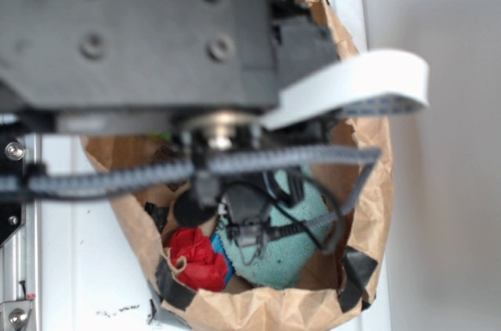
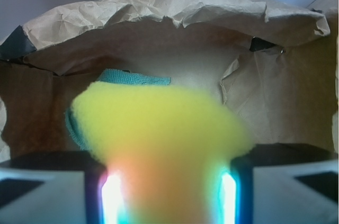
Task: Grab the green sponge.
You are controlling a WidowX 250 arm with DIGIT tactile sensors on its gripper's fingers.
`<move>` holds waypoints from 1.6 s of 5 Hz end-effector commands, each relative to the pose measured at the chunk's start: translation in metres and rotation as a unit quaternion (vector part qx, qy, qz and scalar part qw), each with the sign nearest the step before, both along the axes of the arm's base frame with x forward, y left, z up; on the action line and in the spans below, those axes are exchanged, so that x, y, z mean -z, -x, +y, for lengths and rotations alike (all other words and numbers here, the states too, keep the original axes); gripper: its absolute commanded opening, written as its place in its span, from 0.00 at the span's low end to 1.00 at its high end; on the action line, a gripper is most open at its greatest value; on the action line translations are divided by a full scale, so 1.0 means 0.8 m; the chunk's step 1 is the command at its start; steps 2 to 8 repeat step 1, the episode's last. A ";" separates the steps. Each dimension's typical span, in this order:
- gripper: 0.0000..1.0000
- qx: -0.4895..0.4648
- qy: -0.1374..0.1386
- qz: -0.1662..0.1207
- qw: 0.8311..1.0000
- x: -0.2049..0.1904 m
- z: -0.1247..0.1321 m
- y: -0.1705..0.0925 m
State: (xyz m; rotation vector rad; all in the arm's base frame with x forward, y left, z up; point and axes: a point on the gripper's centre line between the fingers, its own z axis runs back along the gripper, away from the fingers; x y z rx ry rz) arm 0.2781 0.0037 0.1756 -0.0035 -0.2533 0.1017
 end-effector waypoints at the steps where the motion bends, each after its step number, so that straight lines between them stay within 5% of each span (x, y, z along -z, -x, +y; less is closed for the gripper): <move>1: 0.00 -0.004 -0.004 -0.032 0.999 -0.013 -0.001 -0.007; 8: 0.00 -0.004 -0.004 -0.032 0.999 -0.013 -0.001 -0.007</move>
